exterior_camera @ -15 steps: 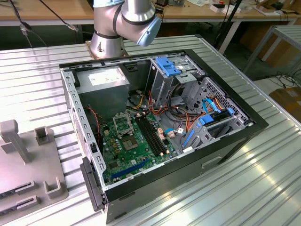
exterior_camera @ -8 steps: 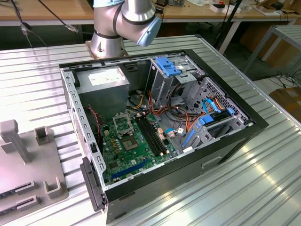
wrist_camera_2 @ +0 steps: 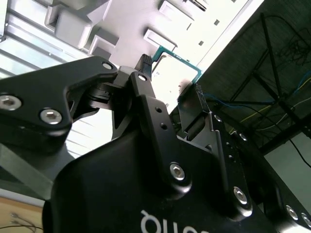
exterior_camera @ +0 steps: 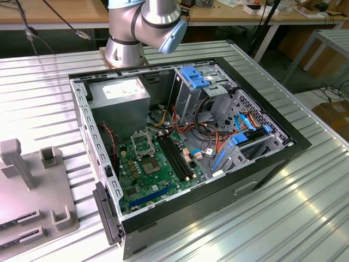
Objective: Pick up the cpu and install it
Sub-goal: 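Pick up the cpu and move it towards the insertion slot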
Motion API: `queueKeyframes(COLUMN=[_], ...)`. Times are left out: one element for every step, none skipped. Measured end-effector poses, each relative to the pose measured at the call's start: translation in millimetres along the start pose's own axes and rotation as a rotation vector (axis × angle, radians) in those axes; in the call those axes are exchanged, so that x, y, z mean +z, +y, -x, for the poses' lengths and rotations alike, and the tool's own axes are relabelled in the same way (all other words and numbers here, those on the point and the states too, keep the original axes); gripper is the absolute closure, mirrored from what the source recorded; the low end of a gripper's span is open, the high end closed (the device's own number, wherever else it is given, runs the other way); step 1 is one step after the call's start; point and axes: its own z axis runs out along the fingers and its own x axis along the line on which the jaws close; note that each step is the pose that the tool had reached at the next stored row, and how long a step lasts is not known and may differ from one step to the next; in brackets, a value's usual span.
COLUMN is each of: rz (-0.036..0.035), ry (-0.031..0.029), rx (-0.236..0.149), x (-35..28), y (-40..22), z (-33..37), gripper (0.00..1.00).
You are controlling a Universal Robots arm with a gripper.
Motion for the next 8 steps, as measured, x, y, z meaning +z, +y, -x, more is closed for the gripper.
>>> queueKeyframes(rz=[0.0000,0.0000,0.0000,-0.0001,0.0000,0.0000,0.0001,0.0001], ry=[-0.0001,0.0000,-0.0001,0.0000,0.0000,0.0000,-0.0001,-0.0001], rx=[0.000,0.000,0.000,0.000,0.000,0.000,0.000,0.000], x=[0.0,0.0,0.0,0.0,0.0,0.0,0.0,0.0], y=[0.0,-0.1,-0.1,-0.1,-0.1,-0.2,-0.2,-0.1], z=[0.5,1.1,1.7,2.5,3.2,4.0,4.7,5.3], gripper=[0.53,0.53,0.53,0.53,0.53,0.53,0.53,0.53])
